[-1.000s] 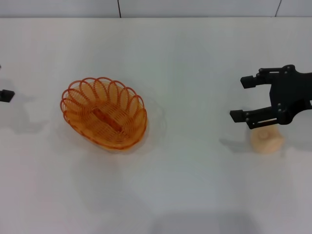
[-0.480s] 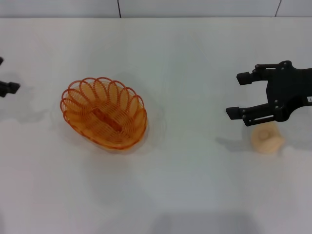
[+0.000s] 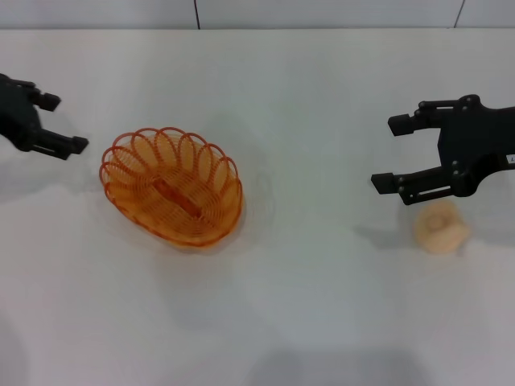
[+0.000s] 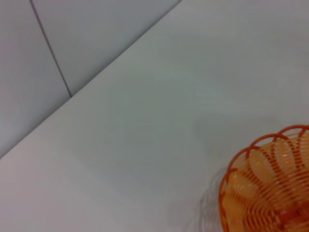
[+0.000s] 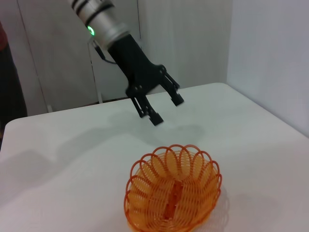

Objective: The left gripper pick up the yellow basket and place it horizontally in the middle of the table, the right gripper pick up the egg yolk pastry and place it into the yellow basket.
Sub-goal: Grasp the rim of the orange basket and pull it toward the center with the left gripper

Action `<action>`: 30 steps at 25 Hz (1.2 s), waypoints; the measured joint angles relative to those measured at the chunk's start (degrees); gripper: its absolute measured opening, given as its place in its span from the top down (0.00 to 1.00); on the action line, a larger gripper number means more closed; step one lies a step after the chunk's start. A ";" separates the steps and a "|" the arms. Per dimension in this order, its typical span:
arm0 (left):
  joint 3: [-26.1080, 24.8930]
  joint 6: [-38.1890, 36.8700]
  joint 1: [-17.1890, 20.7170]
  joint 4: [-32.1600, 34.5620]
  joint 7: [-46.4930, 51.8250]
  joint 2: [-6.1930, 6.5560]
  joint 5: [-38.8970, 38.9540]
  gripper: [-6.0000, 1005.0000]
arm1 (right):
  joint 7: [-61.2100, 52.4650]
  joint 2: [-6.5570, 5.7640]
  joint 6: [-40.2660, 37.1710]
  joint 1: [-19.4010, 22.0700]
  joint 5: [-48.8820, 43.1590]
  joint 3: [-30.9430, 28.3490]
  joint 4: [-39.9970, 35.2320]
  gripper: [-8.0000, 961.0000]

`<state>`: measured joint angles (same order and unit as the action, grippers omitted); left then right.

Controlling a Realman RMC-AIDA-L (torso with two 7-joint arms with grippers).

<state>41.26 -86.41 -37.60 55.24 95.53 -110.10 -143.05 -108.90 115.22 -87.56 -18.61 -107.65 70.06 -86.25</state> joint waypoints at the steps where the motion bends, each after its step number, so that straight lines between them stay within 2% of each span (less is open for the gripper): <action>1: 0.53 0.89 -0.24 -0.68 0.00 -0.17 -0.02 0.13 | 0.00 0.00 -0.01 -0.01 0.00 0.03 -0.10 0.11; 11: 4.75 9.23 -1.93 -7.32 -0.44 -2.24 -0.17 0.13 | -0.51 -0.07 -0.06 -0.12 -0.03 0.06 -0.74 0.11; 17: 6.13 10.92 -2.12 -8.14 -0.55 -3.38 -0.21 0.13 | -0.57 -0.09 -0.16 -0.35 -0.03 0.02 -1.05 0.11; 24: 7.27 10.61 -2.14 -8.71 0.36 -3.52 -1.16 0.13 | -0.61 -0.09 -0.37 -0.73 -0.04 -0.05 -1.05 0.11; 30: 7.40 9.27 -2.77 -8.76 1.78 -3.16 -2.56 0.13 | -0.94 -0.09 -0.50 -0.83 -0.18 -0.13 -1.05 0.11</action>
<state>48.65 -77.14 -40.37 46.47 97.30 -113.26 -145.61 -109.83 115.13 -88.07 -19.44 -107.83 69.93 -87.30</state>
